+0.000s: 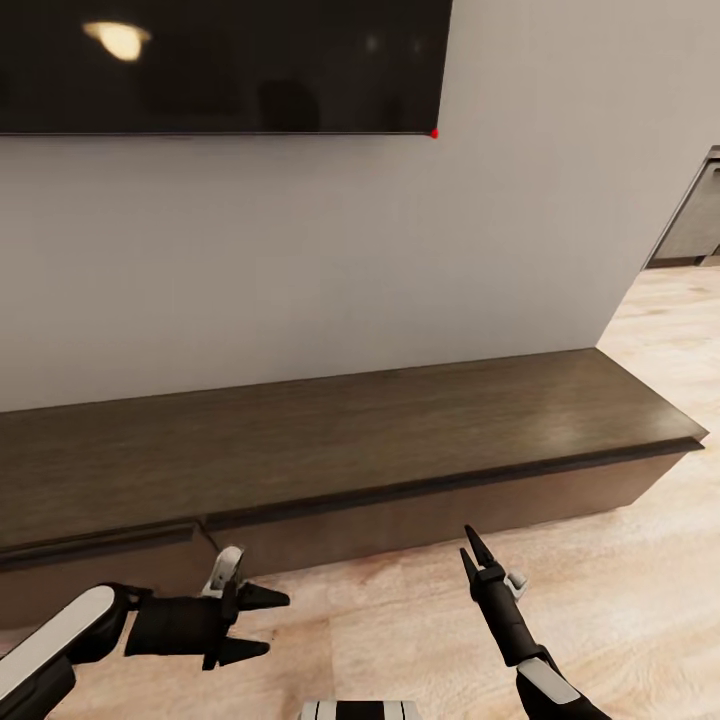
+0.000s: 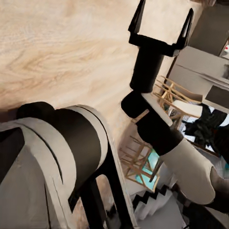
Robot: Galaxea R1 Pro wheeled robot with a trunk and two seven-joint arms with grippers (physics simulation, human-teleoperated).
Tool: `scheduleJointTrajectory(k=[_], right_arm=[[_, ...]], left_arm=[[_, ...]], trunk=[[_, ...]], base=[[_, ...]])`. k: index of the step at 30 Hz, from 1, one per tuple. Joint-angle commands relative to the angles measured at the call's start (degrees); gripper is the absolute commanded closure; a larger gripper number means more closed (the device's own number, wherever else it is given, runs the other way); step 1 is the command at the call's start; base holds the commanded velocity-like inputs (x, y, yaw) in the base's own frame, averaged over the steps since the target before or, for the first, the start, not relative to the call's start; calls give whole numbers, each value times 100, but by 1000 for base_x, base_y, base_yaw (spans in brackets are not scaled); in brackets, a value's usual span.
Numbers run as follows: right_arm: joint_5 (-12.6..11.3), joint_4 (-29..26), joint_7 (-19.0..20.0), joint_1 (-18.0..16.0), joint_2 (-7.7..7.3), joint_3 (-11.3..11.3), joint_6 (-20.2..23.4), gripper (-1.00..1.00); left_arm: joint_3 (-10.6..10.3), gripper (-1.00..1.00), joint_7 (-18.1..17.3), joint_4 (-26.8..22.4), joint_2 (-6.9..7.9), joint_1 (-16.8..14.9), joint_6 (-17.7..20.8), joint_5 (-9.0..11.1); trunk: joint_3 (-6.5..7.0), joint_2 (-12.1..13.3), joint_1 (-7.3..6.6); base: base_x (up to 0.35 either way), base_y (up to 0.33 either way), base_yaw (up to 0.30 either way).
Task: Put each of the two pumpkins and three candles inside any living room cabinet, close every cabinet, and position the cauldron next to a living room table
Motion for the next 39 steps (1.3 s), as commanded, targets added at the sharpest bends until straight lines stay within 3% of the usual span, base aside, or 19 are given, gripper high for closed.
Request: scheduleJointTrajectory(k=[1,6,9,12,16,20,25,32,39], right_arm=[[-58,2,15,-3,-4,44,14,-100],[-54,2,10,-3,-4,44,14,-100],[-38,2,11,-3,-2,51,14,-100],[-29,1,10,-3,2,52,14,-100],[-18,-5,15,-3,-1,60,14,-100],[-15,-6,16,-3,-3,61,8,-100],[-15,-25,18,-3,-4,63,3,-100],[-15,-73,83,-3,-4,75,5,-100],[-6,-98,374,-3,-25,93,6,-100]], left_arm=[[-8,-100,50,-1,110,60,1,69],[49,-100,-145,-31,784,338,1,71],[89,-100,-935,-187,1138,373,-3,69],[357,-100,-1463,-354,1272,381,-3,72],[1065,-100,-1752,-651,1333,384,13,174],[1328,-100,-1966,-844,1342,385,17,329],[1385,-100,-2222,-1024,1346,385,18,390],[1354,-100,-2301,-1148,1343,385,19,405],[1154,-100,-2657,-1192,1337,391,19,402]], trunk=[[-4,-2,-1],[-4,-2,-1],[-4,-2,-1],[-4,-2,-1],[-4,-2,-1],[-4,-2,-1],[-4,-2,-1],[-4,-2,-1],[-4,-2,-1]], base=[[-2,2,0],[0,0,0],[0,0,0],[0,0,0],[0,0,0],[0,0,0],[0,0,0],[11,22,0],[6,5,0]])
